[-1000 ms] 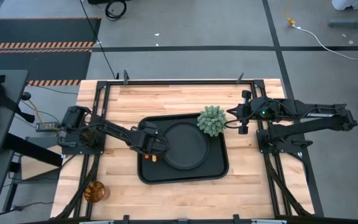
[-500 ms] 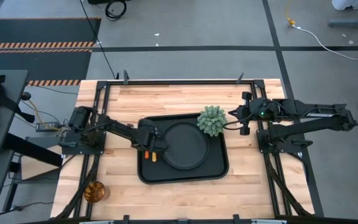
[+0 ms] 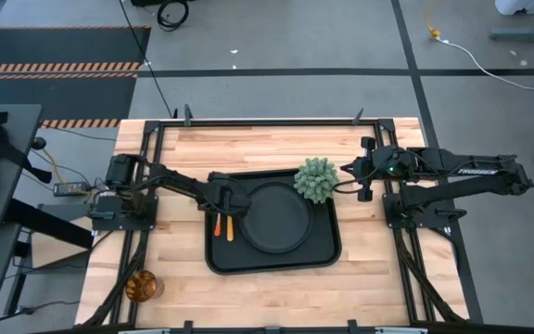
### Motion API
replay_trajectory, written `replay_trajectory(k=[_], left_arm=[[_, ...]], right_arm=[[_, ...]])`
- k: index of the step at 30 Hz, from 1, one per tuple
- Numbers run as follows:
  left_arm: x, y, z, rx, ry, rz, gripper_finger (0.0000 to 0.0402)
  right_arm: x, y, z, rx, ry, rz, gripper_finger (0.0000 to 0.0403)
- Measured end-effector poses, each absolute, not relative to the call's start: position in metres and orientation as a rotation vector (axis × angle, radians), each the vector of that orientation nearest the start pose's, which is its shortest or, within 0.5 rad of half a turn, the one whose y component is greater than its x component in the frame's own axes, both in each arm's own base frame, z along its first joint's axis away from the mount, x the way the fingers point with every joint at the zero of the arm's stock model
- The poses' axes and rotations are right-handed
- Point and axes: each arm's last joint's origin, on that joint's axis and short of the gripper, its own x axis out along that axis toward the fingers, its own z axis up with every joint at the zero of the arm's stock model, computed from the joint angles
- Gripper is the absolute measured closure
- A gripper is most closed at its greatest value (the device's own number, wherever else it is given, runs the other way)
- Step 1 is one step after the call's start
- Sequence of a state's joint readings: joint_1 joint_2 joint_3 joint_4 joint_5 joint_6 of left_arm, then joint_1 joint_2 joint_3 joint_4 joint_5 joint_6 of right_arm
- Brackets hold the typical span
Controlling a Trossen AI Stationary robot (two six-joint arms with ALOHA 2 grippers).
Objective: Pick and place plate/cup/fork/spoon on tray
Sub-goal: Adjust the utensils on the black tray
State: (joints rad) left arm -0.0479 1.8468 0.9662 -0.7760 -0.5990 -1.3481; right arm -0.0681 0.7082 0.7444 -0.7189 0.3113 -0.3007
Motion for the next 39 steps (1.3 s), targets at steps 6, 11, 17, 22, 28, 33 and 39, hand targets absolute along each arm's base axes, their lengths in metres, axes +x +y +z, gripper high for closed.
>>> replay_trajectory(k=[6,11,17,22,28,33,39], left_arm=[[0.286,0.001,0.115,-0.526,0.98,1.301,0.0401],[0.287,-0.004,0.122,-0.544,1.028,1.296,0.0401],[0.293,-0.007,0.14,-0.539,0.998,1.267,0.0401],[0.295,-0.014,0.14,-0.547,0.991,1.238,0.0401],[0.302,-0.02,0.138,-0.574,0.942,1.189,0.0401],[0.301,-0.02,0.138,-0.562,0.953,1.19,0.0401],[0.295,-0.02,0.138,-0.542,0.985,1.23,0.0401]], right_arm=[[0.135,-0.018,0.284,-0.367,0.736,-0.253,0.0395],[0.135,-0.018,0.283,-0.371,0.744,-0.245,0.0395],[0.134,-0.018,0.283,-0.367,0.748,-0.246,0.0395],[0.134,-0.018,0.283,-0.359,0.746,-0.242,0.0395],[0.134,-0.018,0.283,-0.358,0.746,-0.241,0.0395],[0.134,-0.018,0.283,-0.359,0.746,-0.241,0.0395],[0.134,-0.017,0.282,-0.351,0.746,-0.227,0.0395]])
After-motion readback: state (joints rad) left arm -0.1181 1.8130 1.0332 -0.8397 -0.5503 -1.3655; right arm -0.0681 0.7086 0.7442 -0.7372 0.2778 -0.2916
